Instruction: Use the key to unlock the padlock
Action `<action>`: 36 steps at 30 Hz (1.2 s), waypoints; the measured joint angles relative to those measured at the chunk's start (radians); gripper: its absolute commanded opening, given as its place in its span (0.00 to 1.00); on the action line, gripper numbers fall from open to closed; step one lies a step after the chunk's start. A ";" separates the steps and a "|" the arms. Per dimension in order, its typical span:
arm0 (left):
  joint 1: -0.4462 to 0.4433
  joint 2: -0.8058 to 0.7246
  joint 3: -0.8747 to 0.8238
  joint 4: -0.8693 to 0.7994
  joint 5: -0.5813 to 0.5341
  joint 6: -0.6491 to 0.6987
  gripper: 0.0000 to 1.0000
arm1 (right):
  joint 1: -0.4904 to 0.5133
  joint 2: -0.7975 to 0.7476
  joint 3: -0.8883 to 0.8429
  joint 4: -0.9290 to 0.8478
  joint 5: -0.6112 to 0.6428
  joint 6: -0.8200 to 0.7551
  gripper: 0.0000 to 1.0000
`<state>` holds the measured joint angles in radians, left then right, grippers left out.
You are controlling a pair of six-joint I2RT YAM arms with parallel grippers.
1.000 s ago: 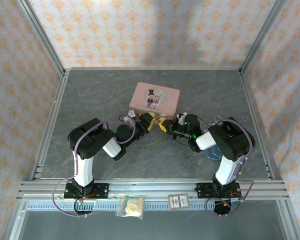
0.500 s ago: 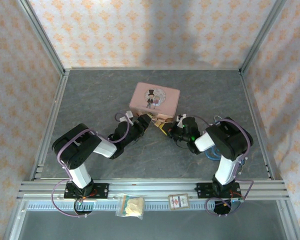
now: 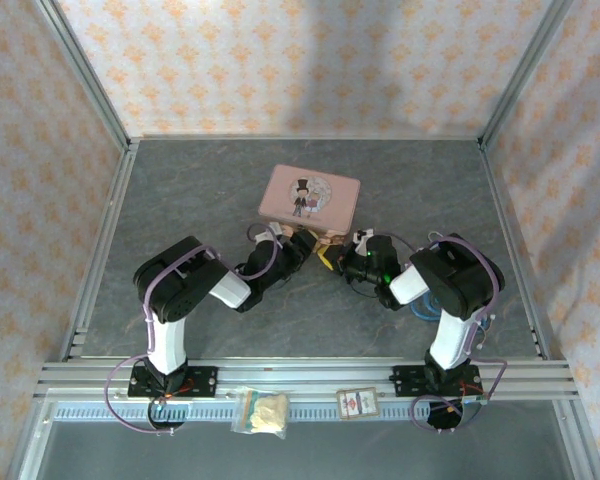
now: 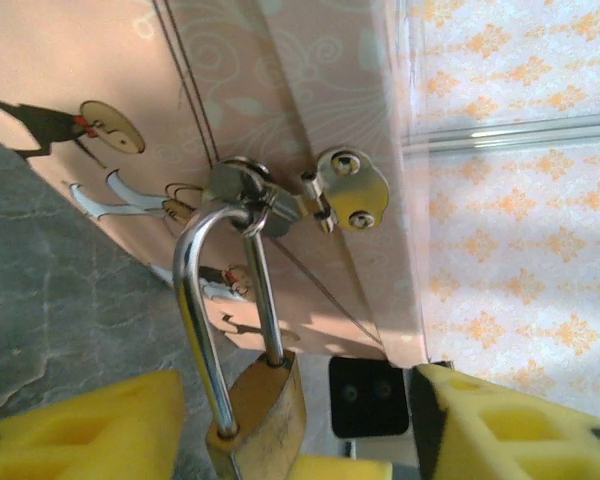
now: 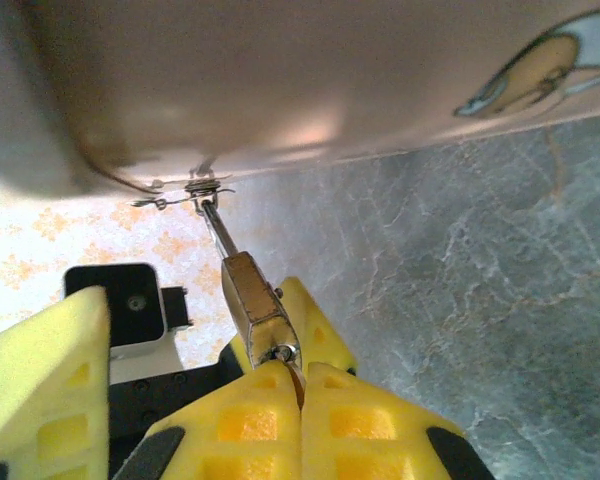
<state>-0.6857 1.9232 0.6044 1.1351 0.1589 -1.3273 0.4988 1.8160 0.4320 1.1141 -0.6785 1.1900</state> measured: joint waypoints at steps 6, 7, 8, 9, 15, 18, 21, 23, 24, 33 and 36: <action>-0.002 0.061 0.008 0.050 -0.011 -0.006 0.24 | 0.000 0.000 -0.009 0.032 -0.009 0.051 0.00; -0.002 0.064 0.010 0.060 -0.009 -0.010 0.18 | 0.000 0.001 -0.010 0.032 -0.009 0.056 0.00; -0.002 0.064 0.011 0.067 -0.009 -0.009 0.14 | 0.000 0.002 -0.011 0.032 -0.010 0.063 0.00; -0.002 0.064 0.011 0.072 -0.010 -0.010 0.09 | 0.000 0.002 -0.012 0.034 -0.010 0.069 0.00; -0.002 0.074 0.010 0.100 -0.010 -0.015 0.00 | 0.000 0.002 -0.012 0.040 -0.008 0.105 0.00; -0.002 0.101 0.003 0.163 -0.010 -0.015 0.00 | 0.000 0.002 -0.011 0.040 -0.009 0.151 0.00; -0.003 0.137 -0.027 0.283 -0.011 -0.018 0.00 | 0.000 0.003 -0.009 0.063 -0.032 0.258 0.00; -0.004 0.161 -0.043 0.360 -0.018 -0.023 0.00 | 0.001 0.011 -0.009 0.098 -0.044 0.346 0.00; -0.004 0.174 -0.046 0.394 -0.020 -0.032 0.00 | 0.001 0.013 -0.009 0.111 -0.048 0.387 0.00; -0.015 0.150 -0.082 0.455 -0.091 -0.062 0.00 | 0.008 0.065 0.008 0.243 -0.073 0.672 0.00; -0.015 0.143 -0.084 0.453 -0.102 -0.052 0.00 | 0.013 0.116 0.007 0.330 -0.062 0.682 0.00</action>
<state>-0.7006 2.0666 0.5209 1.5879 0.0570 -1.3792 0.5121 1.9316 0.4393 1.4445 -0.7406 1.8725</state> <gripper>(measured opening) 0.049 0.044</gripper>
